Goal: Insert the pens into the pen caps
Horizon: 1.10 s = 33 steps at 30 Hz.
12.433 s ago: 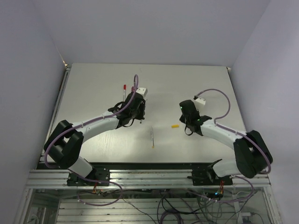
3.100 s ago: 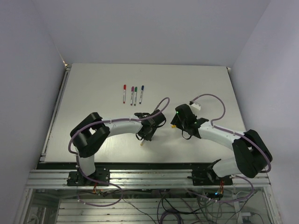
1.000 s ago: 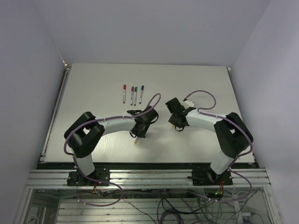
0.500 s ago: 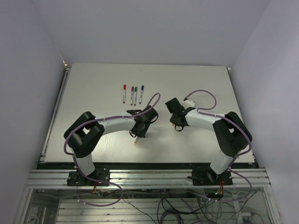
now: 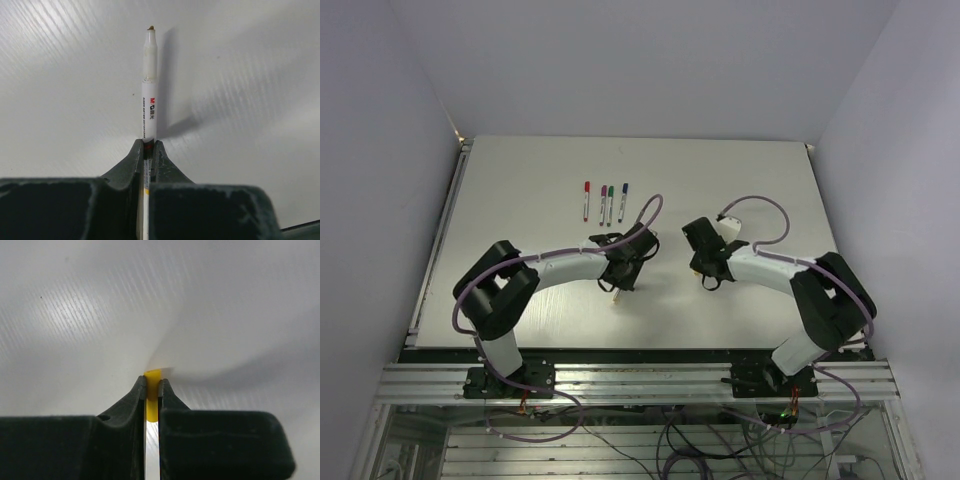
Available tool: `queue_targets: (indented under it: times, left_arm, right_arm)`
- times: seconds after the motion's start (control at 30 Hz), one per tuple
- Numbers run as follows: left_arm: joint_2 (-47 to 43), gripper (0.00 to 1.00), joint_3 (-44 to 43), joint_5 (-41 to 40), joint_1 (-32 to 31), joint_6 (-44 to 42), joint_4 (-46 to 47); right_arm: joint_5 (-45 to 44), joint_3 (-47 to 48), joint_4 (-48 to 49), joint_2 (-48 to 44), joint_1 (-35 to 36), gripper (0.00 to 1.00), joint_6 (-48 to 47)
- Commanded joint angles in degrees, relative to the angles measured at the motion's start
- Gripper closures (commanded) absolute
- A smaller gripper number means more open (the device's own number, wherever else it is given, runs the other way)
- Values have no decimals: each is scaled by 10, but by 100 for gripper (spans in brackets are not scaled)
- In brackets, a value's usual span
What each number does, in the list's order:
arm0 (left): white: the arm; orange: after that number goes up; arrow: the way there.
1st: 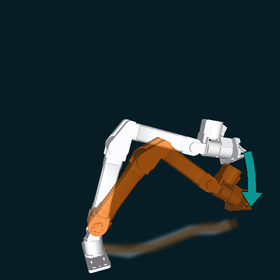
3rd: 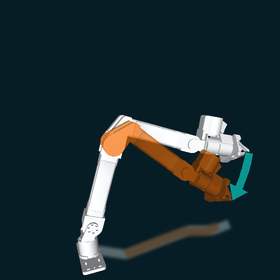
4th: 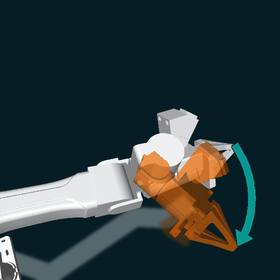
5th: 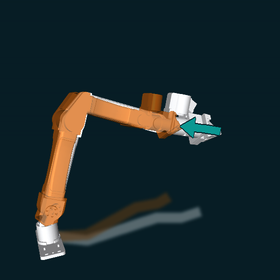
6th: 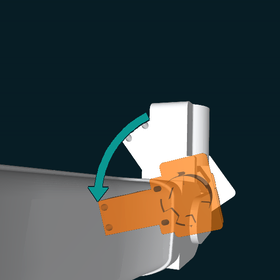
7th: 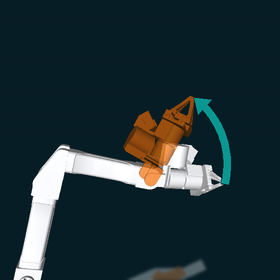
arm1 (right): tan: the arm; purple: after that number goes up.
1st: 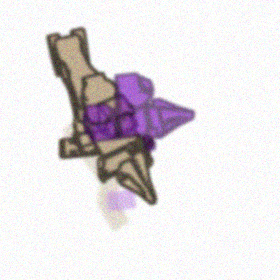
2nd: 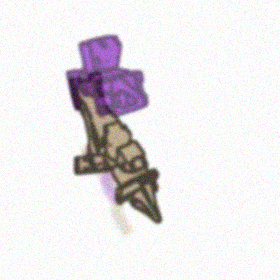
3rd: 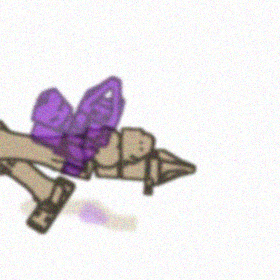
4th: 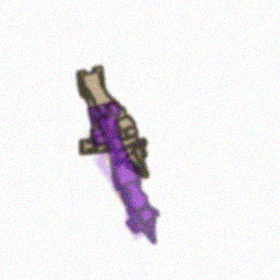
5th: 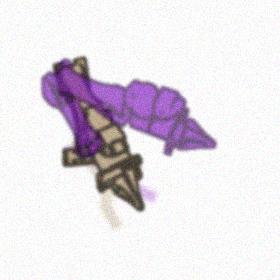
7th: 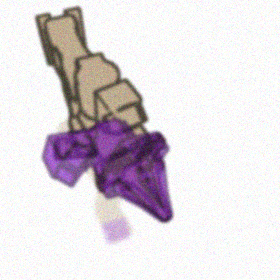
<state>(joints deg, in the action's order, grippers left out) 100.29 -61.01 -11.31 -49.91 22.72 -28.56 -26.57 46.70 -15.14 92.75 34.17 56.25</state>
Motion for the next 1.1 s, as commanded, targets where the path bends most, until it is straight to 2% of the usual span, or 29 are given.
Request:
queue_targets:
  times: [0.0, 0.2, 0.3, 0.53, 0.73, 1.07]
  left_arm:
    - [-38, 93, -16, -10, 3, -10, 71]
    - [-49, 93, -33, -46, 3, -36, 127]
    - [-62, 93, -25, -38, 3, -50, 190]
    - [-105, 93, 58, 46, 3, -103, 457]
    - [-109, 93, 108, 141, 3, -112, 596]
    - [-128, 93, 113, 223, -8, -67, 648]
  right_arm:
    - [-24, -34, 52, -75, -2, 100, -64]
    - [-50, -80, 167, -182, -6, 100, -142]
    - [-56, -105, 221, -231, -10, 100, -186]
    - [-43, -183, 383, -359, -22, 100, -285]
    - [-32, -216, 485, -421, -28, 100, -343]
    - [42, -242, 638, -409, -29, 100, -352]
